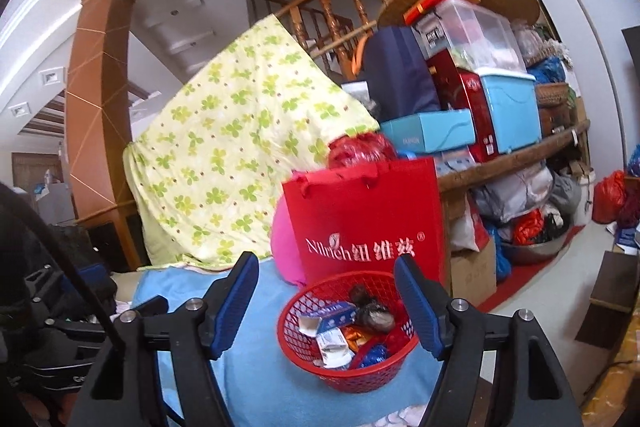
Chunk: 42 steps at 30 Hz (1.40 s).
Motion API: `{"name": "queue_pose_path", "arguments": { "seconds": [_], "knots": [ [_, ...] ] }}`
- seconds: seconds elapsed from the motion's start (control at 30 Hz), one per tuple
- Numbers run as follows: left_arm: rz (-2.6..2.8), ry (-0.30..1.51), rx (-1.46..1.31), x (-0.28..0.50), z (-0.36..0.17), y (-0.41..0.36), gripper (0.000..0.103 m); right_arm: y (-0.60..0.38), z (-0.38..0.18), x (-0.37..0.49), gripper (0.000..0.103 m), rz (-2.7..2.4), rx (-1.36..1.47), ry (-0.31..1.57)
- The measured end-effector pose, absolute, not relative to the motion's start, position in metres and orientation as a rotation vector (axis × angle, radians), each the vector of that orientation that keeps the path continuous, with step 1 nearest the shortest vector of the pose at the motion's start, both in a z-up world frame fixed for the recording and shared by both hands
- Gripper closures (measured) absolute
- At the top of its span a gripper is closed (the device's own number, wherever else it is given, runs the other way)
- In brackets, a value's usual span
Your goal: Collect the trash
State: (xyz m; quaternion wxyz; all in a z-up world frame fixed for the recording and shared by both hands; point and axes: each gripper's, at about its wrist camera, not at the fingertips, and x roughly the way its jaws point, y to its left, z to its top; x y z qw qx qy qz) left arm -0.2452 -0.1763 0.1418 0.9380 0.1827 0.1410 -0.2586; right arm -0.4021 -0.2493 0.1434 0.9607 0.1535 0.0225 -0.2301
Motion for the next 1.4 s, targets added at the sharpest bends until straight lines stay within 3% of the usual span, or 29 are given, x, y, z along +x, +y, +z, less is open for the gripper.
{"name": "queue_pose_path", "arguments": {
  "seconds": [0.43, 1.4],
  "knots": [
    [-0.502, 0.255, 0.365, -0.267, 0.165, -0.156, 0.006, -0.218, 0.169, -0.428, 0.024, -0.463, 0.209, 0.025],
    [-0.444, 0.317, 0.334, -0.261, 0.149, -0.154, 0.006, -0.226, 0.145, -0.409, 0.024, -0.446, 0.239, 0.160]
  ]
}}
